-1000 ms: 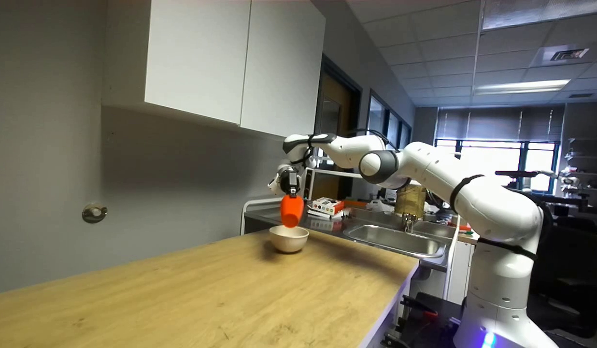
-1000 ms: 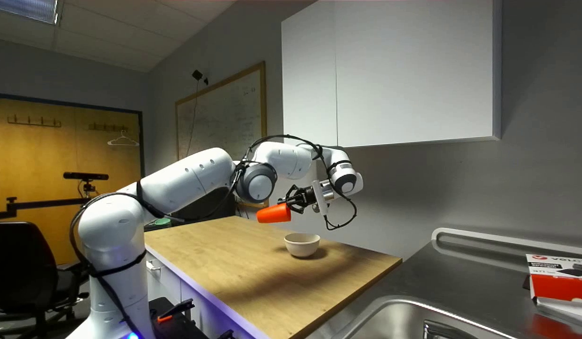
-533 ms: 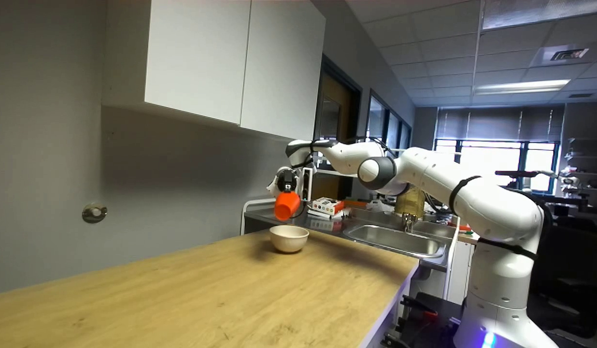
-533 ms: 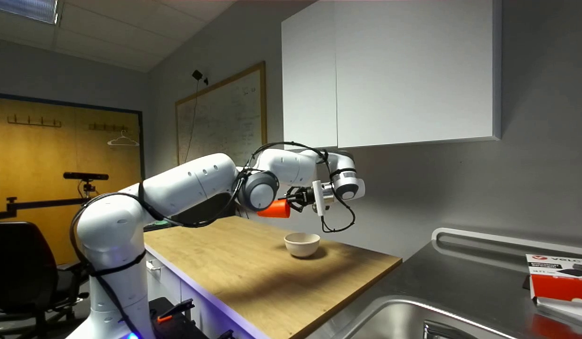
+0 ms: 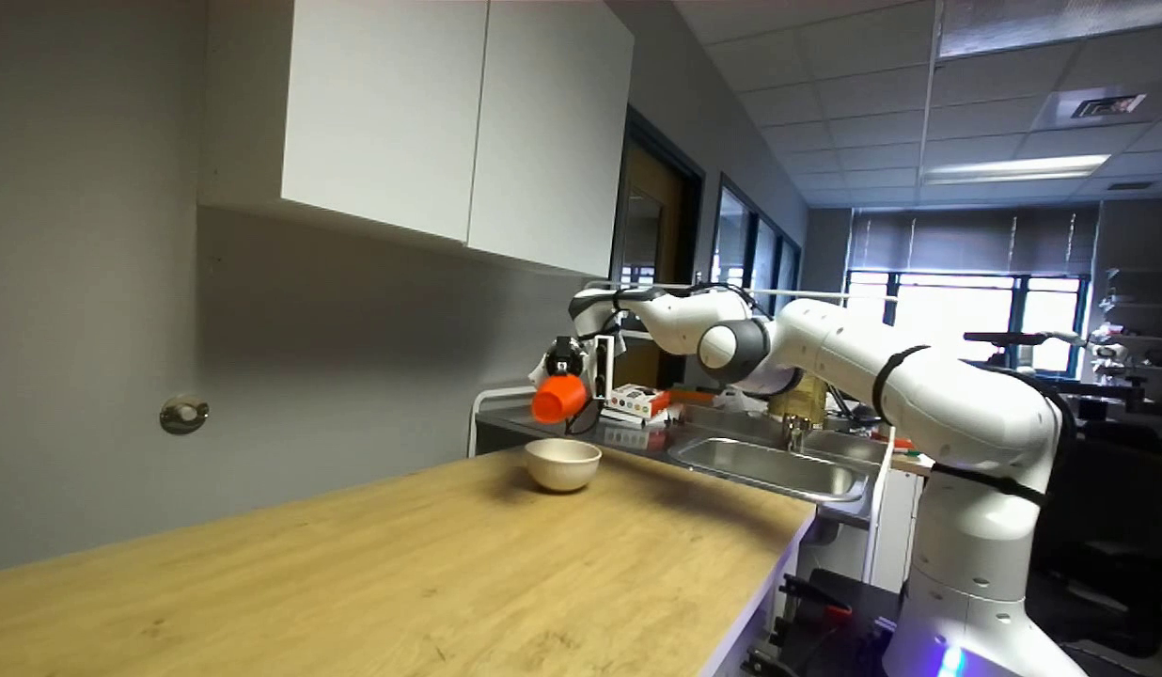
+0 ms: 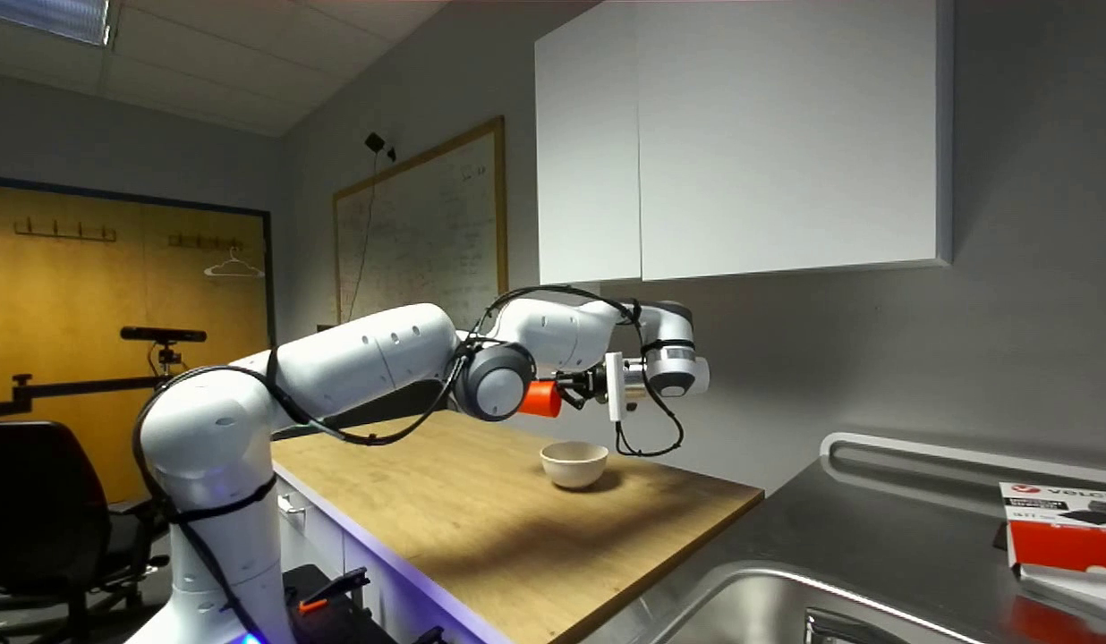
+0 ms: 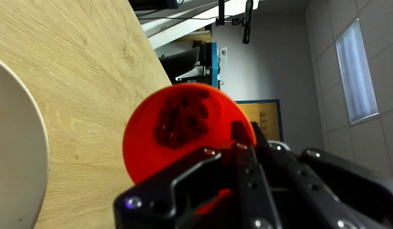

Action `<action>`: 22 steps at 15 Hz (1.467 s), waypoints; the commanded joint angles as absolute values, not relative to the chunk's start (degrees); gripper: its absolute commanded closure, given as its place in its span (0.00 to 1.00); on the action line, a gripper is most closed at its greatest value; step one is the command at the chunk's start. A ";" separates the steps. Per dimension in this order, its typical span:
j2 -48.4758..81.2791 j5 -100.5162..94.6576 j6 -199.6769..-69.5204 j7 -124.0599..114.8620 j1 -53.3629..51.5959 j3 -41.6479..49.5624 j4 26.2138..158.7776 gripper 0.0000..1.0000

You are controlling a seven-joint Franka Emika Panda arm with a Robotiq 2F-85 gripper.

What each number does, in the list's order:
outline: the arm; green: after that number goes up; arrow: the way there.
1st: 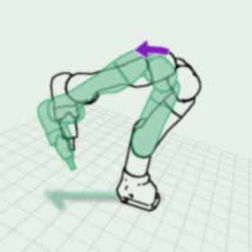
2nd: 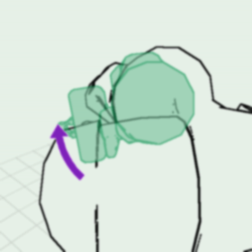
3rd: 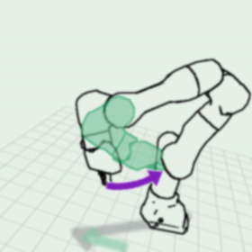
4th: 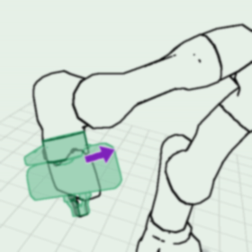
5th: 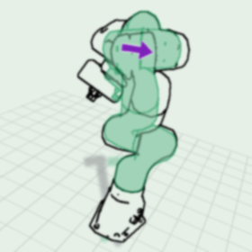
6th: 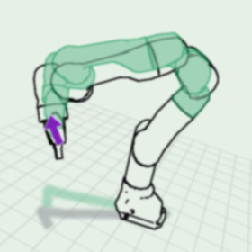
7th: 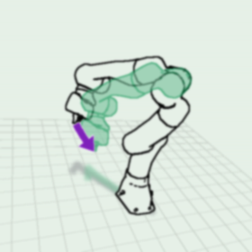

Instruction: Pour the contents in the cup into the bowl

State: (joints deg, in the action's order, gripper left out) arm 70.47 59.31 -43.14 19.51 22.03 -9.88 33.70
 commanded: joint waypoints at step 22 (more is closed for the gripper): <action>80.91 71.77 -40.25 -4.75 21.90 -15.46 26.56 0.95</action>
State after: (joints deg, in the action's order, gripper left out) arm 78.56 69.65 -41.46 0.40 21.49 -13.32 30.43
